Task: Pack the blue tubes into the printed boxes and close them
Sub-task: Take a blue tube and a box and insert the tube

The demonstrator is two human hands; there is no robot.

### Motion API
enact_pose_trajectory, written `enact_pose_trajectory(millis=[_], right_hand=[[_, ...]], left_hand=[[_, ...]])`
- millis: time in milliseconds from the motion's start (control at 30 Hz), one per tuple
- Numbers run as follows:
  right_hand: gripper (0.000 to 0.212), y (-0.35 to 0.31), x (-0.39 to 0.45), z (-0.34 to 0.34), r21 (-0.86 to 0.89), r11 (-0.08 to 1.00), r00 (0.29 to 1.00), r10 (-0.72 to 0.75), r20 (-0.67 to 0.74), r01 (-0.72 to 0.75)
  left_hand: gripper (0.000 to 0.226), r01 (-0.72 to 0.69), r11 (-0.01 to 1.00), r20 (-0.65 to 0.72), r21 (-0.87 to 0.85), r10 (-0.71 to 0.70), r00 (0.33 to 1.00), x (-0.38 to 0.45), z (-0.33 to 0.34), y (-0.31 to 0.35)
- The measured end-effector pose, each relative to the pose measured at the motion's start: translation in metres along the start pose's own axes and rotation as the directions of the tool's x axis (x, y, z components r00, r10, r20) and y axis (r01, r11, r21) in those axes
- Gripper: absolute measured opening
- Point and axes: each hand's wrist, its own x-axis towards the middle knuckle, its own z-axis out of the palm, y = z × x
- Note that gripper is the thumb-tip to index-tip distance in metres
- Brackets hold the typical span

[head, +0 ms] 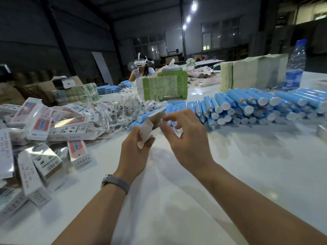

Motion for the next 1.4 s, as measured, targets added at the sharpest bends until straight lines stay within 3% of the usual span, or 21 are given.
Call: enact_pose_trajectory(millis=[167,267,333,400,500,633,800,900,1133,1400], right_hand=[[0.021,0.004,-0.004,0.001,-0.120,0.993,0.989,0.031,0.144,-0.013],[0.019,0.007,-0.007,0.003,-0.166,0.986,0.979,0.053,0.197,-0.020],[0.028,0.009,-0.005,0.004,-0.105,0.994,0.986,0.020,0.168,-0.002],[0.040,0.010,0.000,0.002,0.031,0.999,0.990,0.016,0.137,-0.020],[0.051,0.012,0.014,-0.001,0.153,0.981,0.971,0.081,0.224,-0.117],[0.041,0.015,0.014,0.002,0.320,0.927,0.961,0.113,0.252,-0.193],[0.033,0.010,0.011,0.000,0.436,0.891,0.985,0.060,0.160,-0.125],[0.026,0.006,0.013,-0.001,0.465,0.879,0.989,0.045,0.138,-0.104],[0.023,0.000,0.017,-0.003,0.423,0.895,0.984,0.083,0.159,-0.144],[0.025,-0.002,0.015,0.000,0.381,0.912,0.981,0.094,0.171,-0.154]], left_hand=[[0.023,-0.013,1.000,0.035,-0.002,0.013,0.999,-0.001,0.000,-0.002],[0.048,-0.016,1.000,0.066,-0.013,0.017,0.998,-0.001,-0.001,-0.003],[0.050,-0.002,1.000,0.092,-0.027,0.004,0.996,0.000,0.000,-0.005],[0.037,0.016,0.996,0.127,-0.085,-0.005,0.992,0.000,0.001,-0.007],[0.024,0.032,0.979,0.156,-0.199,0.000,0.988,-0.001,0.001,-0.004],[0.024,0.002,0.963,0.172,-0.269,0.046,0.984,0.000,0.001,-0.003],[0.029,0.042,0.883,0.245,-0.467,0.084,0.966,-0.011,0.005,0.009],[0.039,-0.014,0.826,0.167,-0.564,0.131,0.977,-0.015,0.004,0.024],[0.046,-0.161,0.835,0.045,-0.526,0.217,0.975,-0.018,-0.002,0.043],[0.040,-0.187,0.846,0.027,-0.500,0.230,0.973,-0.015,-0.004,0.045]])
